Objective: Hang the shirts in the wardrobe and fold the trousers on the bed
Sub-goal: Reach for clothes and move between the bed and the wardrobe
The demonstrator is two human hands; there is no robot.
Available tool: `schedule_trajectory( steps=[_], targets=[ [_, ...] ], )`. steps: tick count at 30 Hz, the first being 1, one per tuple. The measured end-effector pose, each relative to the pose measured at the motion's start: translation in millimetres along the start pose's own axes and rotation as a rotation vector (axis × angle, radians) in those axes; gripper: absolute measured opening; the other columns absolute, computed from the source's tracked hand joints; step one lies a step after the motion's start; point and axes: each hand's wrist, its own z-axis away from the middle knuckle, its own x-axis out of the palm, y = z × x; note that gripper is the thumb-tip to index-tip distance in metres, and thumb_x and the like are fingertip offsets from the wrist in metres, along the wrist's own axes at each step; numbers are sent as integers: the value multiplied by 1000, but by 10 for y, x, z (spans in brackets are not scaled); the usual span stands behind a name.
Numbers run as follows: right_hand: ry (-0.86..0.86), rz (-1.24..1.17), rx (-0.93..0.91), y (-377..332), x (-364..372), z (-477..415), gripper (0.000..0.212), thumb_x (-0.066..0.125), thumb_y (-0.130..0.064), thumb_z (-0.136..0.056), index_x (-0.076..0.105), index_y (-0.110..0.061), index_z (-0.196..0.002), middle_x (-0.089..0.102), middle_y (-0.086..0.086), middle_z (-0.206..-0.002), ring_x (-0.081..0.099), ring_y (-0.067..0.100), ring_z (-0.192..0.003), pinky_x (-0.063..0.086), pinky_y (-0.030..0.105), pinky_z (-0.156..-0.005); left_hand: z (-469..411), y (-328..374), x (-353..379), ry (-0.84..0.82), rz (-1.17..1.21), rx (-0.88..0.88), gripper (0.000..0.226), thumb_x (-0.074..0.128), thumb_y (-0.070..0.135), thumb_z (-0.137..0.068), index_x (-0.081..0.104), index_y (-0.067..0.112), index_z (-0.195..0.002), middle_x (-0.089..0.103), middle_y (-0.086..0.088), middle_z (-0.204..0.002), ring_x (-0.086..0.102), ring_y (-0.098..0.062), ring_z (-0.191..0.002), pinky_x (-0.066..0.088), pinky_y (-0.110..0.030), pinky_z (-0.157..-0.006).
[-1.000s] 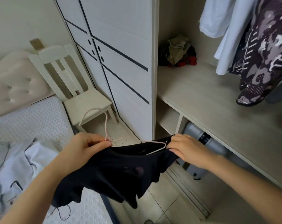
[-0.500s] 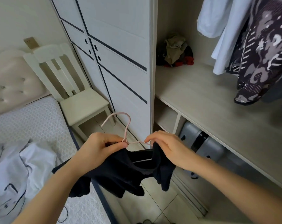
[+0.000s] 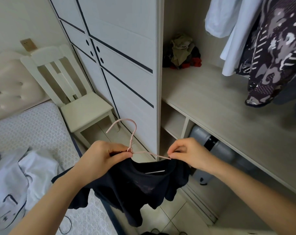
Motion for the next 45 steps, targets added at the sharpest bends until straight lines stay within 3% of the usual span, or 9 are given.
schedule_trajectory(
  steps=[5,11,17,24,29,31,35,40,45],
  targets=[
    [-29,547,-416,-103,189,53,19,54,1,-95,65,-11,-105,57,-2,-106,56,12,-94,50,33,-83,-64,32,140,-80,-28,30,21,58,57,-86,67,49,-103,73,22,-83,71,-3,-75,55,-33,-73],
    [-196,206,-174,-69,211,69,51,54,-4,-84,48,-37,-123,47,-33,-115,47,-10,-113,40,7,-92,-72,-4,163,34,102,58,27,59,59,-88,73,40,-101,75,9,-85,71,-20,-77,55,-40,-74],
    [-391,-28,-13,73,10,120,72,51,3,-74,40,-31,-137,49,-18,-138,41,-6,-132,32,14,-109,-36,-57,160,91,144,25,18,63,45,-87,76,38,-97,75,10,-85,71,-12,-78,55,-25,-73],
    [-169,-3,23,235,-71,84,41,68,-8,-88,57,-37,-115,55,-22,-127,53,-12,-116,42,7,-95,-20,-49,80,158,137,55,13,68,25,-87,77,34,-90,72,20,-78,66,4,-69,44,-3,-66],
    [-60,342,-6,177,-80,54,9,57,-37,-95,65,-32,-95,65,-6,-83,61,9,-73,48,25,-67,-55,16,74,179,143,45,12,68,28,-86,78,32,-91,74,18,-79,67,1,-68,46,-7,-65],
    [-81,409,-66,110,-34,67,20,51,-39,-98,58,-31,-82,59,-6,-68,56,13,-60,42,29,-55,-93,35,83,169,158,21,13,67,33,-86,79,31,-92,75,10,-80,69,-10,-70,53,-21,-67],
    [-86,407,-209,-25,123,42,30,46,-42,-100,56,-19,-83,52,-8,-65,49,6,-58,36,22,-54,-179,82,173,92,138,52,22,64,44,-91,78,27,-94,74,4,-80,69,-19,-74,54,-35,-72],
    [65,204,-269,-77,97,-16,25,46,-35,-100,59,-19,-85,54,-10,-70,53,7,-64,39,19,-58,-210,3,163,137,54,80,21,61,46,-89,76,36,-99,72,25,-97,69,2,-92,51,-17,-84],
    [193,195,-314,12,-69,2,24,47,-35,-98,63,-19,-89,59,-13,-72,59,8,-68,46,16,-60,-94,-167,63,177,-78,36,12,56,43,-92,67,44,-97,69,25,-90,67,1,-86,47,-12,-77]
  ],
)
